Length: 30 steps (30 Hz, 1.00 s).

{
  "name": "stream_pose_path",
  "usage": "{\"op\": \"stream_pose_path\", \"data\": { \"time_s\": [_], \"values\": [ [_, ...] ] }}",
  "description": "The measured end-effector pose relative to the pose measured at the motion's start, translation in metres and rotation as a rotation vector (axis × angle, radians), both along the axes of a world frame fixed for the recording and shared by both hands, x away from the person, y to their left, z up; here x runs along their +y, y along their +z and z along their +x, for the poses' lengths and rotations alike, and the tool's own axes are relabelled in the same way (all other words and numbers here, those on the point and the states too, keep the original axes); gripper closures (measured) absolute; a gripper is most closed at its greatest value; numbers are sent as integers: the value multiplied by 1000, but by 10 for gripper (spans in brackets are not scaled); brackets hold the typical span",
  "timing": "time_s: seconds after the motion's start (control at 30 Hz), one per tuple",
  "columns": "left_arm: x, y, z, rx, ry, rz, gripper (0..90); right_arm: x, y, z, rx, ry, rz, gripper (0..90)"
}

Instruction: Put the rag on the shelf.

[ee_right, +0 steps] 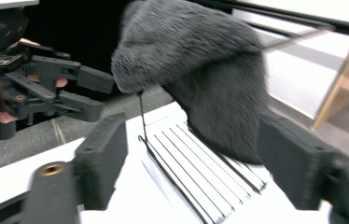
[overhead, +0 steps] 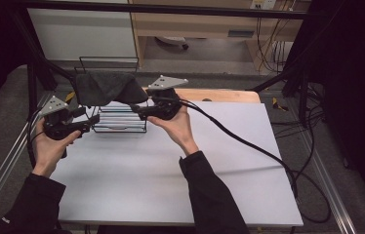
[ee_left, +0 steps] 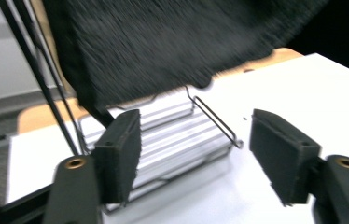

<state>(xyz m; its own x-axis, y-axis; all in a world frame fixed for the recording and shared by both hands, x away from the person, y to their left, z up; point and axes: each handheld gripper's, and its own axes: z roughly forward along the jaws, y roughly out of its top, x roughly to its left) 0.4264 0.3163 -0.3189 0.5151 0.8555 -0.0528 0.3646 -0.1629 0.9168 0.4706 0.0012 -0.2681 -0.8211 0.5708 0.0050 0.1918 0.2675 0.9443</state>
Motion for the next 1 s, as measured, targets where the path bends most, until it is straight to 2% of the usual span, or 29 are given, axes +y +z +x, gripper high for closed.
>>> {"op": "stream_pose_path", "data": {
  "time_s": [0.2,0.3,0.4,0.5,0.57,0.7,0.77,0.87,1.0],
  "values": [
    [-8,-18,-11,40,-34,24,216,-45,-6,-13,38,-45,9,110],
    [-12,-26,-16,56,-48,28,162,-70,-14,-22,60,-65,23,85],
    [-18,-35,-22,65,-65,43,125,-95,-26,-30,78,-96,14,61],
    [-23,-45,-27,80,-81,56,108,-119,-40,-38,109,-121,24,39],
    [-26,-52,-32,87,-88,49,106,-135,-51,-44,127,-135,22,27],
    [-29,-69,-39,108,-97,52,108,-165,-77,-54,163,-148,-13,7],
    [-29,-76,-42,119,-103,66,109,-178,-91,-59,191,-155,-17,6],
    [-30,-87,-46,138,-120,66,109,-198,-110,-66,223,-178,-32,7],
    [-29,-99,-50,138,-133,91,110,-223,-131,-75,248,-194,-37,7]
  ]
}}
